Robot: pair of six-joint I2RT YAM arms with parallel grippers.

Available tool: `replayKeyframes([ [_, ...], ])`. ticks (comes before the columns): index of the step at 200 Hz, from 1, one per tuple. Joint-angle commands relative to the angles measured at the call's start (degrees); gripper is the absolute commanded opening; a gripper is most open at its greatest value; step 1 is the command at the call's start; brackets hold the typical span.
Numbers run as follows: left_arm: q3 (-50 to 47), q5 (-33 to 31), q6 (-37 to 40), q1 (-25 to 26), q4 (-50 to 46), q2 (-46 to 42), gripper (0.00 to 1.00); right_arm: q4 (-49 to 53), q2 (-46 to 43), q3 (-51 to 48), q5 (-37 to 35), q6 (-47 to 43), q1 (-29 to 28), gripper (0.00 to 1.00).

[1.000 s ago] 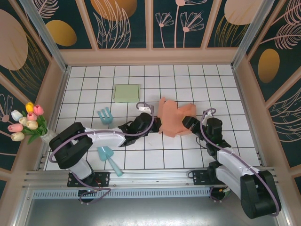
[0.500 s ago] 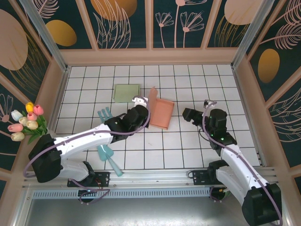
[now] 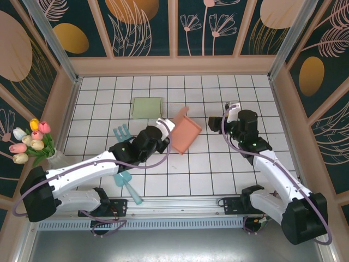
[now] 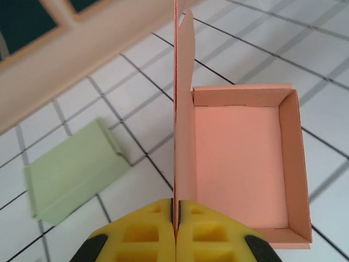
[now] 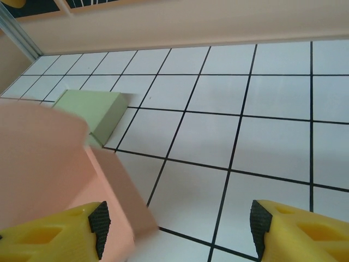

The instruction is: Fold the paper box

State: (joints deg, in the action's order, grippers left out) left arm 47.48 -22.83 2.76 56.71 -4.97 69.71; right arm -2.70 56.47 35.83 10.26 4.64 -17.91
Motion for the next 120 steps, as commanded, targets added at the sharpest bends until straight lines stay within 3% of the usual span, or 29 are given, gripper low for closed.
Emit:
replayKeyframes([
  [1, -1.33, 9.76, 11.58, 0.42, 3.05, 2.85, 0.0, -2.77, -3.7, -2.11, -0.89, -8.0, -0.36, 0.71],
  [49, -1.49, 15.75, 18.9, 0.43, 2.58, 2.95, 0.0, -5.76, -6.2, -2.42, -2.16, -25.97, 1.7, 0.75],
  [78, -2.1, 21.2, 19.06, 0.46, 2.73, 1.14, 0.0, -2.94, -4.62, -1.34, 9.5, -34.9, 3.24, 0.76],
  [120, -0.96, 22.14, 19.3, 0.44, 1.88, 1.72, 0.0, -0.64, -4.13, -4.01, 20.54, -49.15, 3.29, 0.75],
])
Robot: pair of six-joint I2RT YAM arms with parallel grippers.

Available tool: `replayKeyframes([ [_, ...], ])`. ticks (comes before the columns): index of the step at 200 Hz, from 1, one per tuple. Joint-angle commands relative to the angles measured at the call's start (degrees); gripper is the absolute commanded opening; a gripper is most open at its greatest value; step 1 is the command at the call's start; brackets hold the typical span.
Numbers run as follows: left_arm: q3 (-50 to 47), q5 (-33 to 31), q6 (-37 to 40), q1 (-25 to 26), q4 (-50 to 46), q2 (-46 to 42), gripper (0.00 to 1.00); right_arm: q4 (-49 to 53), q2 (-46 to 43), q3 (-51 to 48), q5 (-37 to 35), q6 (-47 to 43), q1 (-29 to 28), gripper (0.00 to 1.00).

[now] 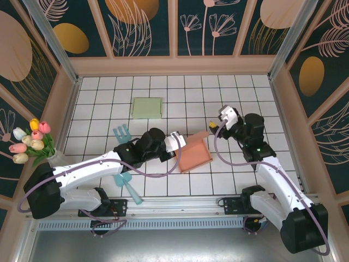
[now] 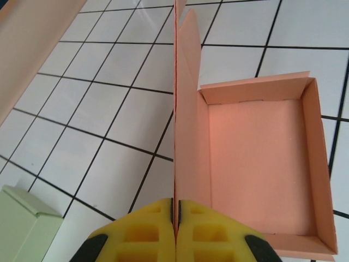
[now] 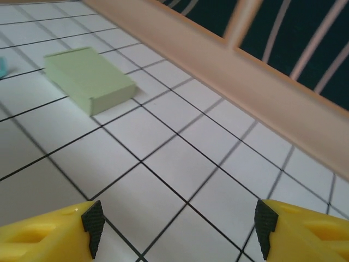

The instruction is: Fold the paper box

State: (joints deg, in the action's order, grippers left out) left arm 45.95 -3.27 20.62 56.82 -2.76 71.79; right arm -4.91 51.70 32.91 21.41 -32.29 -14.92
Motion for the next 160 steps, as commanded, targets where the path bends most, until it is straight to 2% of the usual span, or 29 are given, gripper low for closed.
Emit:
replayKeyframes([
  [1, 0.56, 2.62, 1.44, 0.32, -0.36, -0.35, 0.0, 1.65, 0.7, -1.09, 9.55, -12.46, 0.27, 0.75],
  [61, -0.32, 1.34, 3.07, 0.32, 1.52, -0.91, 0.0, 14.39, 7.44, 3.96, 14.72, -23.67, 1.22, 0.77],
  [107, -2.57, 1.78, 3.81, 0.32, 3.53, -2.61, 0.0, 11.04, 7.55, 2.62, 14.51, -24.32, 5.22, 0.77],
  [132, -4.96, 0.77, 3.72, 0.32, 5.11, -3.04, 0.0, 3.77, 4.54, -0.36, 13.94, -21.86, 8.57, 0.79],
  [145, -6.58, 0.8, 3.72, 0.38, 6.78, -3.53, 0.0, 2.51, 3.25, -1.49, 15.91, -22.08, 9.0, 0.79],
  [160, -7.36, 1.78, 3.57, 0.36, 7.64, -3.95, 0.0, 2.97, 3.36, -1.39, 14.85, -22.37, 8.94, 0.79],
])
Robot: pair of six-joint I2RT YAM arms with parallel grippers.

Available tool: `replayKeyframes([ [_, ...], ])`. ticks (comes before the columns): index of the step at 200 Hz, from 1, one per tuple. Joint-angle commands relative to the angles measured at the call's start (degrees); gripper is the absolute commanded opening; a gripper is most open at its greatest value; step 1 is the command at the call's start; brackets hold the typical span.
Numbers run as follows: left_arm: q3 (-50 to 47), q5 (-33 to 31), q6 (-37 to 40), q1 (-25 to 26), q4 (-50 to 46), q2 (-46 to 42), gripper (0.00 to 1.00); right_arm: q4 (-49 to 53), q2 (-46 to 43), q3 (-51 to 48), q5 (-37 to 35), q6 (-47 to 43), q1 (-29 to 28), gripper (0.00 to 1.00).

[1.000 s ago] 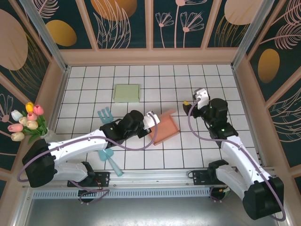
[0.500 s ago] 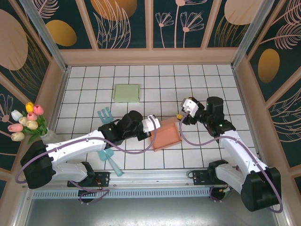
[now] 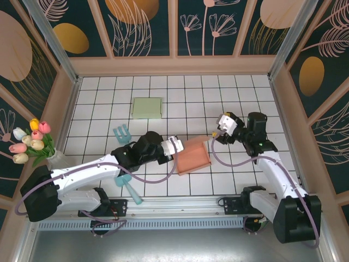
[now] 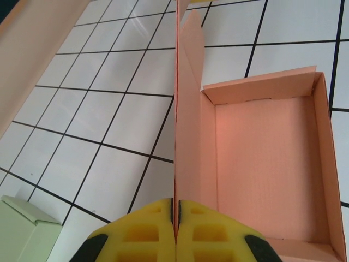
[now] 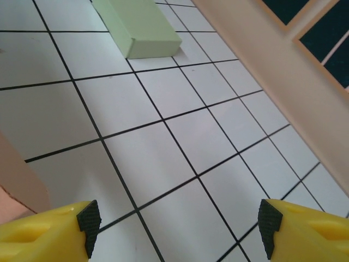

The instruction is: Fold the paper box

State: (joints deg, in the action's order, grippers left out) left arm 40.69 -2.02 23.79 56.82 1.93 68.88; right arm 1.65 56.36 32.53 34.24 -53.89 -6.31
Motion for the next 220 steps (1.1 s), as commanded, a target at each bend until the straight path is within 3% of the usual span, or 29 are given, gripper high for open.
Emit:
replayKeyframes([
  [1, -2.1, 0.58, 0.43, 0.29, 3.01, -1.08, 0.0, -3.63, -1.32, -1.04, 1.91, -0.78, 0.33, 0.79],
  [34, -2.0, 3.08, -0.15, 0.38, 3.0, -2.87, 0.0, -4.88, -1.16, -1.77, -0.52, -0.84, -0.4, 0.79],
  [127, -2.81, 2.8, -0.84, 0.39, 4.37, -4.02, 0.0, 5.28, 1.69, 2.38, 14.5, -3.68, -3.81, 0.78],
  [185, -2.98, 4.14, -1.37, 0.32, 4.7, -4.9, 0.0, 11.08, 2.72, 5.23, 16.26, -6.18, -9.97, 0.77],
  [220, -2.99, 6.29, -1.48, 0.31, 4.47, -4.9, 0.0, 13.37, 2.75, 6.46, 17.72, -6.83, -13.01, 0.69],
])
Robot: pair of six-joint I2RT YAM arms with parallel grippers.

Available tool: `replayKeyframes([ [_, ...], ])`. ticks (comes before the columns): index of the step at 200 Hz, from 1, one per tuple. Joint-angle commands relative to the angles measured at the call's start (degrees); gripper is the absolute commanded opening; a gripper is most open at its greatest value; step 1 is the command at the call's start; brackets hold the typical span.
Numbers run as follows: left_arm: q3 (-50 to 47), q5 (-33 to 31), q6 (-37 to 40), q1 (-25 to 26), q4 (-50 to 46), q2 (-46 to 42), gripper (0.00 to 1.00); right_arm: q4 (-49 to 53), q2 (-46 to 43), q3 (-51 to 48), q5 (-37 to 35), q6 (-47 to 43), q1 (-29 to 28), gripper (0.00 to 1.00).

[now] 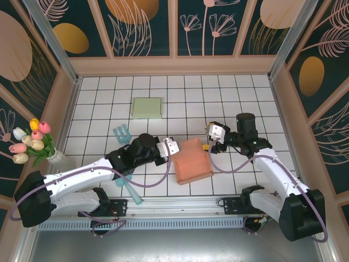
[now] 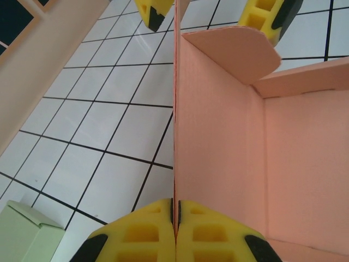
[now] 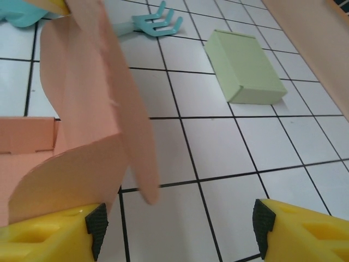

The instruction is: Fold the paper box

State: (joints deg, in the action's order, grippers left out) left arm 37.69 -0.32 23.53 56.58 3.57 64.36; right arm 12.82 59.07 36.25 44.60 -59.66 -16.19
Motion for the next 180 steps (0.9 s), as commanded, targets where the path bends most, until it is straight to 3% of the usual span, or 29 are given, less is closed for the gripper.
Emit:
replayKeyframes([
  [1, 0.01, 4.61, -1.25, 0.55, 2.84, -0.38, 0.0, 2.25, 0.11, 2.76, 7.4, -1.07, -3.23, 0.69],
  [44, -0.06, 5.5, -1.38, 0.57, 3.15, -0.61, 0.0, 4.02, 1.78, 3.66, 8.01, -1.94, -6.03, 0.61],
  [108, -0.42, 4.62, -1.37, 0.6, 3.95, -1.25, 0.0, 2.17, 2.87, 3.64, 1.12, 2.07, -5.94, 0.65],
  [180, -0.76, 5.23, -1.55, 0.63, 4.75, -2.11, 0.0, 5.68, 4.72, 5.55, 9.01, 1.22, -5.43, 0.64],
])
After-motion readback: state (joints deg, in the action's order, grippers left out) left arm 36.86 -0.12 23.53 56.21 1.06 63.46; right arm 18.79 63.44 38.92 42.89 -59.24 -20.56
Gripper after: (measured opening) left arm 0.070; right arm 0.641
